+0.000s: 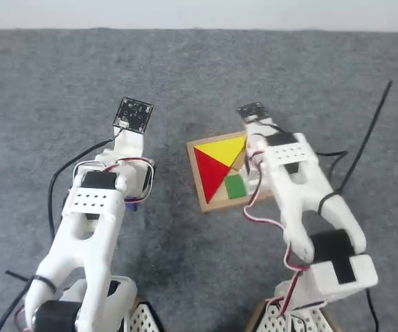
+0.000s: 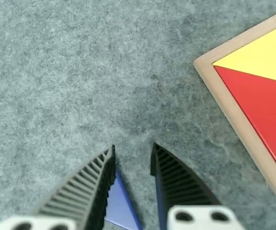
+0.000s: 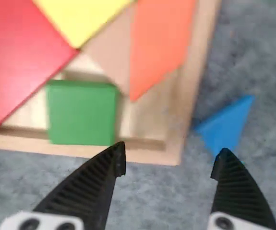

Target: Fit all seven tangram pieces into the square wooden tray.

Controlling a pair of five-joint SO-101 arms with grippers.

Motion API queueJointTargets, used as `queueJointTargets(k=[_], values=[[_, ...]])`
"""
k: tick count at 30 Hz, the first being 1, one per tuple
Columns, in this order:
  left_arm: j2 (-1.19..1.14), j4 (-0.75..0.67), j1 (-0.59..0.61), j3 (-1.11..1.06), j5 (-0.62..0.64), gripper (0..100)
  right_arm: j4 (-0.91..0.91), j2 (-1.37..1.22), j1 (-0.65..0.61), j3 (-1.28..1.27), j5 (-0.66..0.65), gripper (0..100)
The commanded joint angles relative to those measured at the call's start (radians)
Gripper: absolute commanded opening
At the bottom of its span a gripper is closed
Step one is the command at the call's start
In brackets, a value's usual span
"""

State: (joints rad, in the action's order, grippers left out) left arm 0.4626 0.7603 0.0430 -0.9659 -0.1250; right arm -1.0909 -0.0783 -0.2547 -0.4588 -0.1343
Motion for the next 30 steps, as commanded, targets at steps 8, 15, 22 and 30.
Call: queueJointTargets(k=[8,15,22,30], values=[[0.003,-0.011,-0.025,0.008,0.003,13,0.065,-0.067,-0.120,0.098,-0.031,29.2],[0.003,-0.009,-0.025,0.008,0.003,13,0.045,-0.067,-0.111,0.198,-0.025,29.2],[0.003,-0.011,-0.025,0.008,0.002,13,-0.030,0.021,-0.202,0.193,0.051,29.2],[0.003,-0.009,-0.025,0.008,0.002,13,-0.045,0.097,-0.331,0.124,0.049,29.2]])
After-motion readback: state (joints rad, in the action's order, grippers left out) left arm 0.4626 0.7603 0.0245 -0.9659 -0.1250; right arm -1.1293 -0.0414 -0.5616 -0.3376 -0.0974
